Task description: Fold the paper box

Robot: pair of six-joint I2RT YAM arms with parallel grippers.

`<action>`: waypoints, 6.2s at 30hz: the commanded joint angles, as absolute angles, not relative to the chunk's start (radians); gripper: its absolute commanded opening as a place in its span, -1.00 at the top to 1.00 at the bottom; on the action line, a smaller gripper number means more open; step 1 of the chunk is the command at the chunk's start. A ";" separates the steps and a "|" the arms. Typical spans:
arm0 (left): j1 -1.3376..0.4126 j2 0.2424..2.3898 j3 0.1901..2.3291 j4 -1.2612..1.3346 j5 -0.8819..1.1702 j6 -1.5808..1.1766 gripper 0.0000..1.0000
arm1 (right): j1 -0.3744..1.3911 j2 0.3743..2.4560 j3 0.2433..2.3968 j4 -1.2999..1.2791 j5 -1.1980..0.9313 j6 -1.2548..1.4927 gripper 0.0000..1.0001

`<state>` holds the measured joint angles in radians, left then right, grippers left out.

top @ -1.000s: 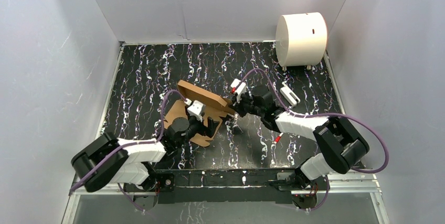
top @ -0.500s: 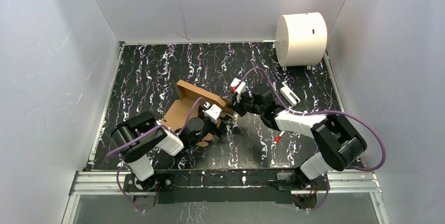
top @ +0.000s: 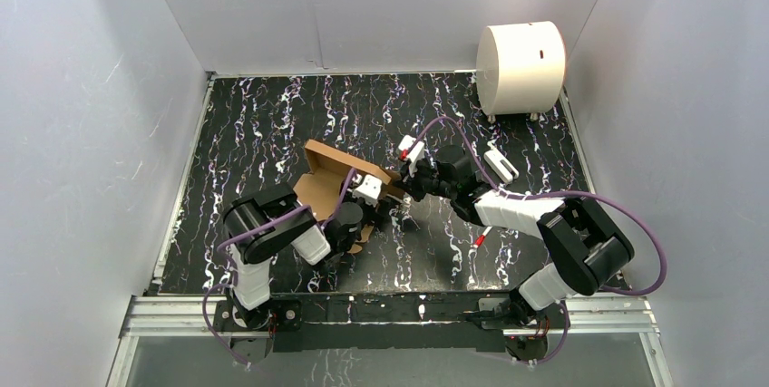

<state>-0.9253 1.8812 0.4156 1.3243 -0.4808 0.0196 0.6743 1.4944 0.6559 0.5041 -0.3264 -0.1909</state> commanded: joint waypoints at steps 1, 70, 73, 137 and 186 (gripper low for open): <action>-0.930 1.894 0.439 1.461 -0.597 -0.061 -0.40 | 0.673 1.500 0.640 0.551 -0.358 -0.192 1.00; -0.700 1.578 0.235 1.476 -0.325 -0.827 -0.28 | 0.923 1.898 0.637 1.165 0.527 0.029 1.00; -0.661 1.543 0.236 1.473 -0.297 -0.918 -0.37 | 0.929 1.903 0.641 1.164 0.545 0.031 1.00; -0.450 1.814 0.306 1.698 -0.097 -1.567 1.00 | 0.903 1.727 0.593 1.125 0.197 0.094 0.35; -0.462 1.830 0.351 1.637 -0.004 -1.575 1.00 | 0.584 1.299 0.601 0.619 -0.278 0.002 -0.36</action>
<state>-0.4477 1.7985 0.3626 1.5692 -0.0677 -1.5913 0.6365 1.3415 0.6350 0.6514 -0.2913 0.0795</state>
